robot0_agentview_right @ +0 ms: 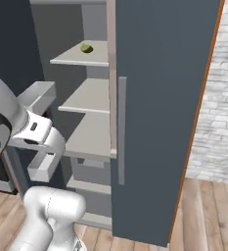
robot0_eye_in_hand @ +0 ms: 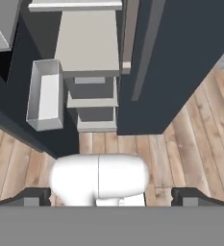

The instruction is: Take the mango, corn, and lemon wedge from the freezer and place them in the bowl on the counter.

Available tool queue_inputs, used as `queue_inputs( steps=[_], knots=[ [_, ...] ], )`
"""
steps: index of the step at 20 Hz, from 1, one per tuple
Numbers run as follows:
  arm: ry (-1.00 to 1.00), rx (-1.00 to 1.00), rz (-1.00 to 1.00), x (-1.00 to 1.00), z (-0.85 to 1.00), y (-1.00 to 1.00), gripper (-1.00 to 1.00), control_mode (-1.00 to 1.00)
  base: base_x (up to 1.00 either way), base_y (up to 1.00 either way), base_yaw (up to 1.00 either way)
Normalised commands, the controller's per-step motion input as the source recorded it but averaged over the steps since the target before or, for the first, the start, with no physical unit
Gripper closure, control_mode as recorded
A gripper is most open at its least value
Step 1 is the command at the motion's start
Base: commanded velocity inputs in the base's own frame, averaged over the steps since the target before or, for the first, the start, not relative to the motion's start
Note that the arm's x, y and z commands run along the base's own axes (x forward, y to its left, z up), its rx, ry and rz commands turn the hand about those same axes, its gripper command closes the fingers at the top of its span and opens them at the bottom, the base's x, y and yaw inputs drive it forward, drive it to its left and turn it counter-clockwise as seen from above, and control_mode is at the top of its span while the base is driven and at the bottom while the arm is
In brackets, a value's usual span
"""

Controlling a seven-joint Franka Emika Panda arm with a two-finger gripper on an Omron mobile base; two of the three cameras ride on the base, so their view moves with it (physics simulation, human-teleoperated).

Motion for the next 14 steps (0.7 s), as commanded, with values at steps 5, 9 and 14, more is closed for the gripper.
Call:
queue_inputs(
  steps=[5,9,14],
  knots=[
    [0.00,0.00,0.00,0.00,0.00,0.00,-1.00,1.00,-0.03,-0.29,0.00],
    [0.00,0.00,0.00,0.00,0.00,0.00,-1.00,1.00,-0.29,-0.10,0.00],
    [0.00,0.00,0.00,0.00,0.00,0.00,-1.00,1.00,0.08,-0.53,0.00]
  ],
)
